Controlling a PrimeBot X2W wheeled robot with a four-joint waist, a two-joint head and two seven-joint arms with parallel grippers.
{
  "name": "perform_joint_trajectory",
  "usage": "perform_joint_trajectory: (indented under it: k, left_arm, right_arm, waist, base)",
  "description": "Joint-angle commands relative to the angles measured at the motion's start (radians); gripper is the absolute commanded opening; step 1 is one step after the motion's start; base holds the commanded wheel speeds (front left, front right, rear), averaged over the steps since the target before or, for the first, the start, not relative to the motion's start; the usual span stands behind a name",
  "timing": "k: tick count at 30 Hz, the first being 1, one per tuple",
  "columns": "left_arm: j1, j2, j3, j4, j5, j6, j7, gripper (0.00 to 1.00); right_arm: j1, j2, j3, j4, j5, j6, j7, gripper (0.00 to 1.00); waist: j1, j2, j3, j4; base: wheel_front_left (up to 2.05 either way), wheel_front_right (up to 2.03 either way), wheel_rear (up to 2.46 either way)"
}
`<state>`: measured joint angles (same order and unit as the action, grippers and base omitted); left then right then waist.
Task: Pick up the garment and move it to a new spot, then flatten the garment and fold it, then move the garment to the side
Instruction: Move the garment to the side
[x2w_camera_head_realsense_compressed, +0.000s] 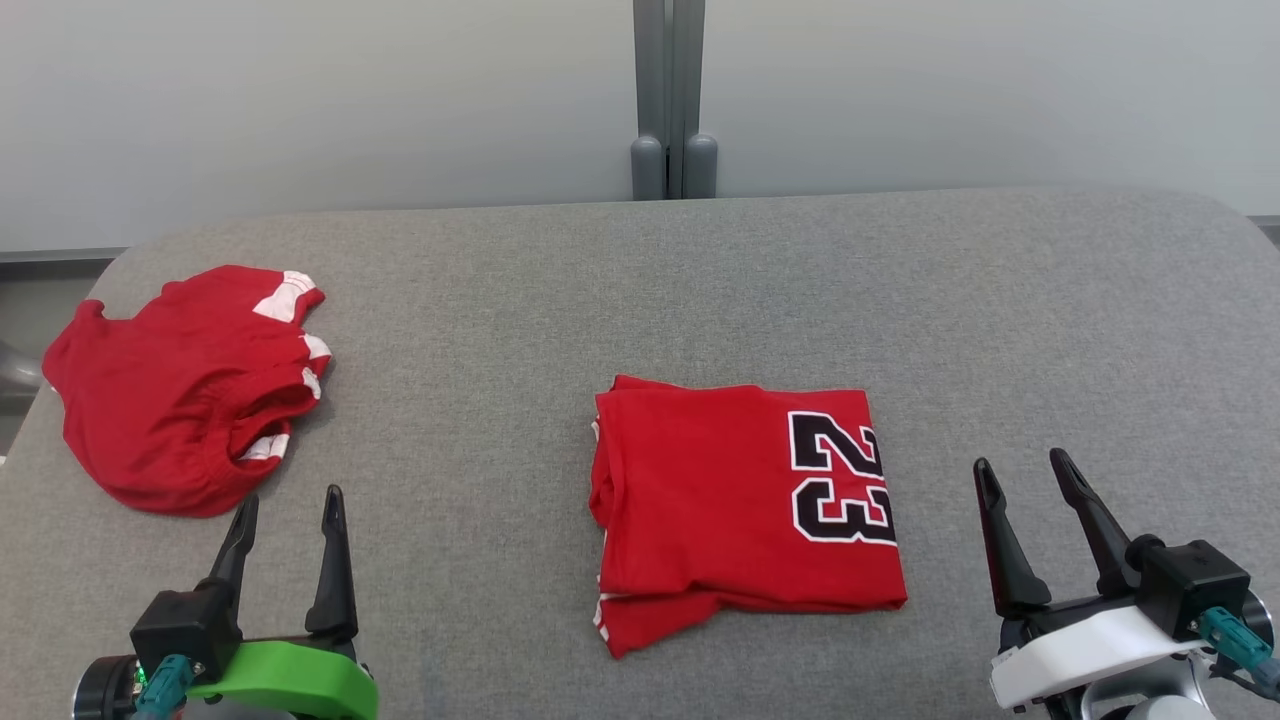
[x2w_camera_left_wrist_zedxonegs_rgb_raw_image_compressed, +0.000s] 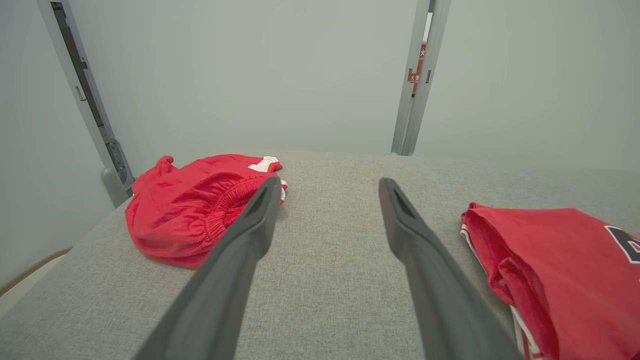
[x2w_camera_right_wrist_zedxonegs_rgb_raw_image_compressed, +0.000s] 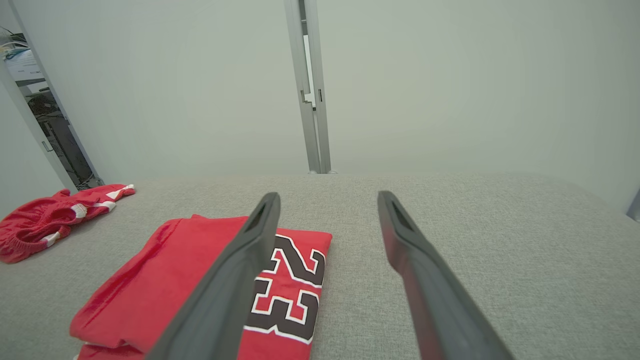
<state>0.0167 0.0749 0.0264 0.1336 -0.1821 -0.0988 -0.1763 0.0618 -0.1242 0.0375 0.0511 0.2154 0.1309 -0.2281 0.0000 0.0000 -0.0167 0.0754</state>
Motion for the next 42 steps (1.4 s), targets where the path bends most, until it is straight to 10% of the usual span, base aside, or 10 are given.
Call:
perform_joint_trajectory:
  k: [1, 42]
  left_arm:
    - [0.021, 0.007, -0.001, -0.005, -0.003, 0.004, 0.002, 1.0]
    - [-0.048, 0.01, -0.051, 0.001, -0.031, 0.033, -0.028, 1.0]
  right_arm:
    - [0.014, 0.0, -0.002, -0.005, -0.01, -0.001, 0.004, 1.0]
    - [-0.287, -0.018, 0.044, 0.216, -0.051, -0.001, 0.102, 1.0]
  waist:
    - [0.0, 0.0, 0.0, 0.0]
    - [0.0, 0.0, 0.109, 0.073]
  base:
    - [0.0, 0.0, 0.0]
    - [0.0, 0.0, 0.0]
